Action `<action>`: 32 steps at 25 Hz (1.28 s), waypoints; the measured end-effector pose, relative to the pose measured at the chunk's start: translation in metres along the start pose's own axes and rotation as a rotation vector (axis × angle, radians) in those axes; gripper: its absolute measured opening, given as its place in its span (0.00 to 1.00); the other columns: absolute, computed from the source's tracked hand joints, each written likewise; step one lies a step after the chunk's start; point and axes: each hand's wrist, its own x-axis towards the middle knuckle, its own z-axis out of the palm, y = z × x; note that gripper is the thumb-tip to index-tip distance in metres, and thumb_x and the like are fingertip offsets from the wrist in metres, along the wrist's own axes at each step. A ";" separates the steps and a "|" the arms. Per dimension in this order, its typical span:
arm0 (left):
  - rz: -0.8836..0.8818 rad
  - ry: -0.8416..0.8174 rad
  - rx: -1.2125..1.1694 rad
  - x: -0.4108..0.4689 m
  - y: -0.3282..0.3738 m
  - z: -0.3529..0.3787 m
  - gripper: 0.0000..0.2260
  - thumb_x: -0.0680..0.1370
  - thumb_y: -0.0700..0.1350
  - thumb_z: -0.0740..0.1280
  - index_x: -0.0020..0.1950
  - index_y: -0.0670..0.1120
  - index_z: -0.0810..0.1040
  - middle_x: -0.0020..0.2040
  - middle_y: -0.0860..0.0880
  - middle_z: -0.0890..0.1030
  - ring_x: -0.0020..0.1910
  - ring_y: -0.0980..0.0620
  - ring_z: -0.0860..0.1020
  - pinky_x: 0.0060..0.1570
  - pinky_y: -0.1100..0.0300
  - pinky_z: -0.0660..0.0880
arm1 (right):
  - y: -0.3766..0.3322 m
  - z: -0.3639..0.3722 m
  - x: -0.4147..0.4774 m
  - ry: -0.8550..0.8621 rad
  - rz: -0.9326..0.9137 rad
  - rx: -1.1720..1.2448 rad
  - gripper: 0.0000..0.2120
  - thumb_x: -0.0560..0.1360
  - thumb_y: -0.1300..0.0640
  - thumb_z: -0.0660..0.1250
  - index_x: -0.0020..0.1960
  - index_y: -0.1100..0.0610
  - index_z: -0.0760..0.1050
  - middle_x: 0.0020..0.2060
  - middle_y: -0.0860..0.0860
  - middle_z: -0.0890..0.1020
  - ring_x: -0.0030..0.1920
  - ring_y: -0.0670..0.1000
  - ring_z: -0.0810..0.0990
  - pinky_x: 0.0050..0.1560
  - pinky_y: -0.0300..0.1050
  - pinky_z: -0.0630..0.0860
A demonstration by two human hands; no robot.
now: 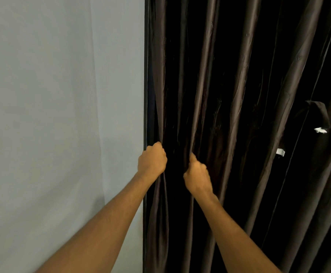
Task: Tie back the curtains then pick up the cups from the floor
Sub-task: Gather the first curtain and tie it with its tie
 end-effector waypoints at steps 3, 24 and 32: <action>0.021 -0.011 -0.029 -0.003 0.014 0.006 0.07 0.82 0.42 0.55 0.45 0.44 0.69 0.42 0.46 0.74 0.41 0.47 0.74 0.40 0.52 0.71 | -0.014 0.021 -0.001 -0.068 -0.127 0.043 0.30 0.77 0.71 0.60 0.77 0.60 0.60 0.55 0.58 0.81 0.49 0.54 0.83 0.51 0.48 0.81; 0.023 -0.134 0.005 0.011 0.030 0.012 0.10 0.83 0.47 0.55 0.52 0.42 0.72 0.50 0.43 0.79 0.46 0.45 0.78 0.46 0.51 0.74 | -0.001 0.031 0.015 -0.209 -0.103 0.233 0.15 0.71 0.63 0.64 0.57 0.65 0.75 0.33 0.50 0.80 0.30 0.49 0.79 0.29 0.42 0.75; 0.001 -0.149 0.033 0.011 0.043 0.013 0.10 0.82 0.48 0.55 0.47 0.44 0.71 0.39 0.50 0.72 0.39 0.50 0.73 0.42 0.54 0.69 | -0.005 0.049 0.007 -0.091 -0.051 0.051 0.09 0.79 0.63 0.63 0.57 0.63 0.77 0.43 0.55 0.83 0.36 0.45 0.76 0.28 0.29 0.62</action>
